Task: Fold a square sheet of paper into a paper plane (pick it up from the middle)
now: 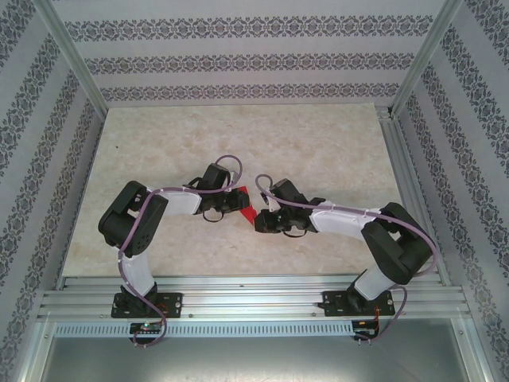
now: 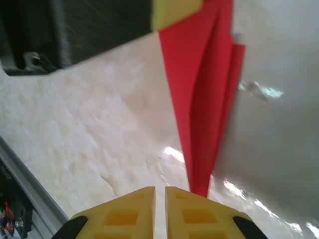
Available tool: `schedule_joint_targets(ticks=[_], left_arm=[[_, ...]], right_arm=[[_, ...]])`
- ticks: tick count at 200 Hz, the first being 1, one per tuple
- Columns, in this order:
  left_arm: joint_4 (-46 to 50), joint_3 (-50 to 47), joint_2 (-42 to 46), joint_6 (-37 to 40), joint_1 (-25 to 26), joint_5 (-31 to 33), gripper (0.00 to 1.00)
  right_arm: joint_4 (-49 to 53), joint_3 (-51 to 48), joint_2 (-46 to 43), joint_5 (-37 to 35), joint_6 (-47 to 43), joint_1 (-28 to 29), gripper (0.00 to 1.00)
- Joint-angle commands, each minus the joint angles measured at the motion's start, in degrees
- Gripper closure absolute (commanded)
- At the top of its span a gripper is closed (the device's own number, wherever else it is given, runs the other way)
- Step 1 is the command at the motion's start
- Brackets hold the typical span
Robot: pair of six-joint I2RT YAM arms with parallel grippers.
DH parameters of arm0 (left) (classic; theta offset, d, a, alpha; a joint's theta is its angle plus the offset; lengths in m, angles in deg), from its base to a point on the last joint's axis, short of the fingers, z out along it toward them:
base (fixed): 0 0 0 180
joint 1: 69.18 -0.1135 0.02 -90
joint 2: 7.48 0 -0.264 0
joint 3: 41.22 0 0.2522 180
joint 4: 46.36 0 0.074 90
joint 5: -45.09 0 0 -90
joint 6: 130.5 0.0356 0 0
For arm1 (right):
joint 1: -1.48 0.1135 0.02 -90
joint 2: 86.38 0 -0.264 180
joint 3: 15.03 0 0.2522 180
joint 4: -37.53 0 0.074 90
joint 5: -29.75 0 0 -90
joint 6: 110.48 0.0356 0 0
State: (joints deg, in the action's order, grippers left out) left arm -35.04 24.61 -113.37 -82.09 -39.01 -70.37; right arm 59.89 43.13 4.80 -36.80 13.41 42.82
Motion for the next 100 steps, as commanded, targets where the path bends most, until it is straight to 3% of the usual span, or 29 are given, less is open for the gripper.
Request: schedule_joint_targets(ticks=[1,47,100], left_arm=[[3.27,0.61,-2.4,1.1,0.37,2.11,0.7],[3.81,1.01,-2.55,1.18,0.33,1.77,0.7],[4.31,1.61,-2.81,1.55,0.35,1.66,0.7]], right_arm=[[1.48,3.5,3.42,-2.07,-2.05,1.64,0.85],[0.94,6.4,8.19,-4.02,-2.01,2.09,0.84],[-3.13,0.94,8.62,-2.4,0.12,-0.41,0.85]])
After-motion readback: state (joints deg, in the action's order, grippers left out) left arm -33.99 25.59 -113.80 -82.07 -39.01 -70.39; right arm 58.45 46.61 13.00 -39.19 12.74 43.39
